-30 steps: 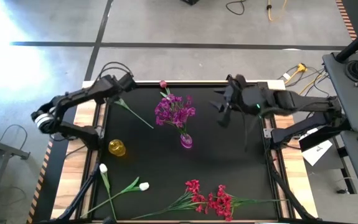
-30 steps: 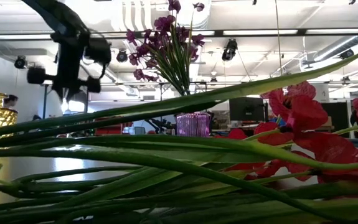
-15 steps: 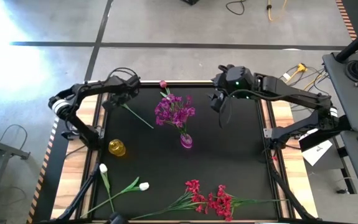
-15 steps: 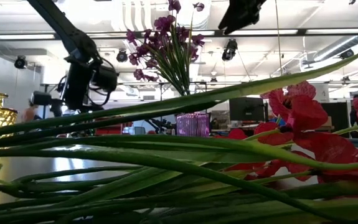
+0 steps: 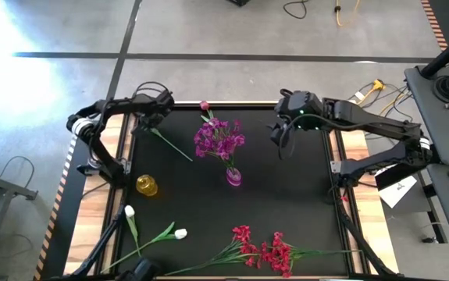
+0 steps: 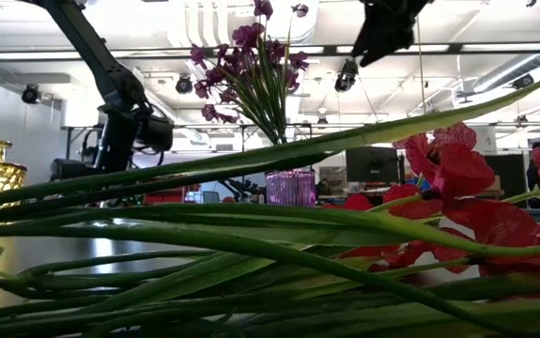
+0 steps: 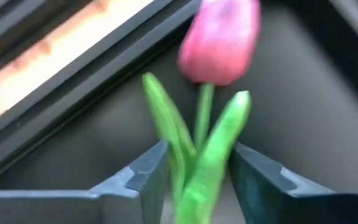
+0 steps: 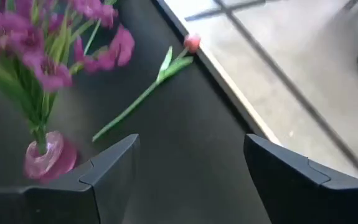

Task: Sort flowers into vase by color
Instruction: Put the left red tulip into the violet flower vase

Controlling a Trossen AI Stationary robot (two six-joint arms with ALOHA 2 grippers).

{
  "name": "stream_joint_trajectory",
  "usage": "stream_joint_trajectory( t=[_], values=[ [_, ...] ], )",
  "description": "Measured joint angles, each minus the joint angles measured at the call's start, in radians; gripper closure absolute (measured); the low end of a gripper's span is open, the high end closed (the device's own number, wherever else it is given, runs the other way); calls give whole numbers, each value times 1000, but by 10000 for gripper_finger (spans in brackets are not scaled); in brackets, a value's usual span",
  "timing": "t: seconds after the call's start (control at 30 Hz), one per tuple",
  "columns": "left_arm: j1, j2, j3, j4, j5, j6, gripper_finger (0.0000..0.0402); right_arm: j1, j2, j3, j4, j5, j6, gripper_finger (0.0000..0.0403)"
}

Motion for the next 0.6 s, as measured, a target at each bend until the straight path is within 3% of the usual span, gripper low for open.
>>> stream_joint_trajectory(
  t=[0.33, 0.5, 0.6],
  values=[
    [-33, -29, -68, 82, 16, -27, 390, 110, -79, -3, -67, -1, 114, 165],
    [-78, -150, -192, 216, 51, -102, 394, 183, -119, -3, -66, 0, 186, 184],
    [-127, -264, -271, 303, 54, -50, 399, 247, -138, -3, -50, 0, 229, 192]
  ],
)
